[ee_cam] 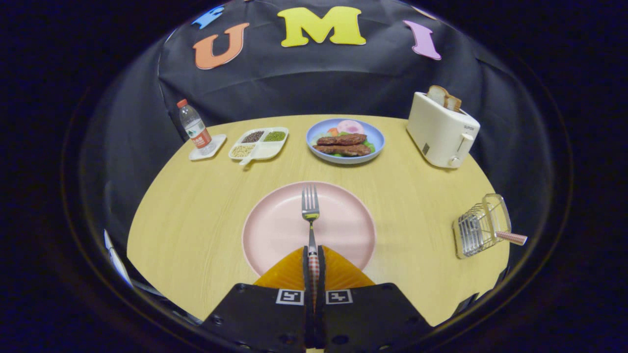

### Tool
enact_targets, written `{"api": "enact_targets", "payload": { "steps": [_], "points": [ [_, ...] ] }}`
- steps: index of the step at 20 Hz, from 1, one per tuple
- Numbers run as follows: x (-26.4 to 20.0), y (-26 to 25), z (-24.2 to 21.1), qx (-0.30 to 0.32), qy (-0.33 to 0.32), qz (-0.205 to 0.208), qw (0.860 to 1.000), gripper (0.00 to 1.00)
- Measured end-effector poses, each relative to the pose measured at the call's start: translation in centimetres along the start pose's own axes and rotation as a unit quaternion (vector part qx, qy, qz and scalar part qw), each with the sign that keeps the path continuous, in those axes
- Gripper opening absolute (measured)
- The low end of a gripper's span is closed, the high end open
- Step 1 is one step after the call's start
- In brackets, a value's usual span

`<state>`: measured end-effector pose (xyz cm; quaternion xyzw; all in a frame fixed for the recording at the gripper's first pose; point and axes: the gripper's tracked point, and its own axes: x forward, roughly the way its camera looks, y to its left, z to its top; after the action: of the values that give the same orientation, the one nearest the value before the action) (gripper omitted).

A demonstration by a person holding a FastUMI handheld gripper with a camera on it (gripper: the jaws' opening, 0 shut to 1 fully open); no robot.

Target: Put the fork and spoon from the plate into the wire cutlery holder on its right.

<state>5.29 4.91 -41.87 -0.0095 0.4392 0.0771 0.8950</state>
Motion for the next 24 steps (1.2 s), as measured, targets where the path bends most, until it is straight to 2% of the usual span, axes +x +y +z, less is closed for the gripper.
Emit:
{"api": "enact_targets", "payload": {
  "steps": [8,15,24],
  "points": [
    [-5.4,-10.5,4.0,0.007,-0.019,-0.039,0.999,0.01],
    [-8.8,-18.8,5.6,0.031,-0.014,-0.063,0.997,0.02],
    [-11.5,-25.9,6.9,0.02,0.017,-0.071,0.997,0.02]
  ]
}}
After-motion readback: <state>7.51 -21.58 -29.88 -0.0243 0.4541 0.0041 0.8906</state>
